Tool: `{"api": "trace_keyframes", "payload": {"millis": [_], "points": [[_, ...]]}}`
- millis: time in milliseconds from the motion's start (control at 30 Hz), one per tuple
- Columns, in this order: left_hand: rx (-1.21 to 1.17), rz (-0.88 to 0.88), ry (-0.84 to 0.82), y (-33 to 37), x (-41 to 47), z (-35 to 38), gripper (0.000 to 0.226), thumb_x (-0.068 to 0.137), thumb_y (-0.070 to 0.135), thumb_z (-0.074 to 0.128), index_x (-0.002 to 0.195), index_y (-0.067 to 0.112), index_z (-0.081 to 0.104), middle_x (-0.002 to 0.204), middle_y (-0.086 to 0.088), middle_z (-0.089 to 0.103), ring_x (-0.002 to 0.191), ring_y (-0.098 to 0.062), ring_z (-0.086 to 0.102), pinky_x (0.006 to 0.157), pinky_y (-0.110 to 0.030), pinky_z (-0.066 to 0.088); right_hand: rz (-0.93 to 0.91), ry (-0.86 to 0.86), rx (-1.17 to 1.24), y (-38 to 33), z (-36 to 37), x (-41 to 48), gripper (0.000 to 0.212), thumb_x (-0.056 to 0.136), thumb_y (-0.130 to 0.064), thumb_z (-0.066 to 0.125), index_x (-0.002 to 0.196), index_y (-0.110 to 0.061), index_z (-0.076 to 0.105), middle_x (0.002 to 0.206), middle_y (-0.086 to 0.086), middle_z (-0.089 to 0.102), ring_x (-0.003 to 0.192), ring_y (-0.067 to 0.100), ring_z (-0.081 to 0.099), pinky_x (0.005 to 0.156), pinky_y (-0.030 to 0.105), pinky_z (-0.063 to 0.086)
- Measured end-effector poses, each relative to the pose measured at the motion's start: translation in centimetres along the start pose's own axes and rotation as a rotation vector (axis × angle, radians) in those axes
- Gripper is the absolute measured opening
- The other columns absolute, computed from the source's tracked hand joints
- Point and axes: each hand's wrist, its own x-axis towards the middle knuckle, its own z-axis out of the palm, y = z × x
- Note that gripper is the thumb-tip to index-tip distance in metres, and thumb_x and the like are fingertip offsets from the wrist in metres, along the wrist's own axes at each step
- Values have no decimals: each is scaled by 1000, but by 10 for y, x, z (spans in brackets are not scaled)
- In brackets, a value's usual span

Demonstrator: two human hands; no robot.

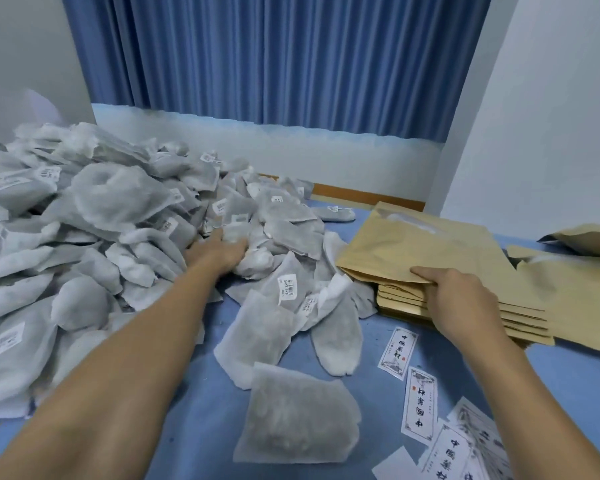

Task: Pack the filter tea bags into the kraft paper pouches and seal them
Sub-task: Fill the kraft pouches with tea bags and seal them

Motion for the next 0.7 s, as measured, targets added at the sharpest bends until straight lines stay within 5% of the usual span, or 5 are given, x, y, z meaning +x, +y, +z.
{"api": "trace_keyframes", "payload": {"millis": [200, 367, 467, 567, 700], "points": [[-84, 193, 109, 19, -37, 53, 49, 91, 70, 42, 124, 36, 53, 117, -7, 68, 113, -34, 56, 93, -47, 39, 4, -35, 51, 5, -4, 4, 44, 99, -19, 45, 130, -47, 61, 100, 5, 67, 79, 26, 49, 70, 33, 41], [-298, 324, 175, 46, -82, 71, 18, 90, 55, 53, 90, 38, 48, 84, 10, 68, 91, -22, 64, 113, -60, 25, -11, 5, 153, 8, -10, 4, 38, 102, -20, 47, 129, -40, 65, 95, 8, 65, 77, 29, 54, 69, 34, 43], [-231, 337, 324, 60, -93, 48, 7, 94, 33, 58, 101, 36, 60, 83, 11, 64, 98, -23, 63, 117, -62, 5, -8, 70, 186, 10, -17, 3, 40, 99, -16, 48, 128, -39, 66, 110, 13, 69, 89, 37, 58, 77, 38, 48], [-338, 516, 492, 78, -108, 22, 30, 91, 14, 60, 113, 31, 69, 105, 1, 63, 107, -28, 56, 105, -50, 36, -4, 122, 212, 8, -23, 1, 39, 99, -18, 49, 126, -39, 66, 116, 15, 69, 102, 43, 59, 87, 42, 51], [-440, 819, 551, 102, -148, 13, 49, 85, -1, 61, 128, 21, 64, 118, -7, 54, 108, -26, 51, 88, -36, 47, -9, 148, 224, 4, -28, -1, 36, 100, -20, 50, 127, -38, 66, 118, 14, 68, 104, 41, 60, 89, 42, 52]]}}
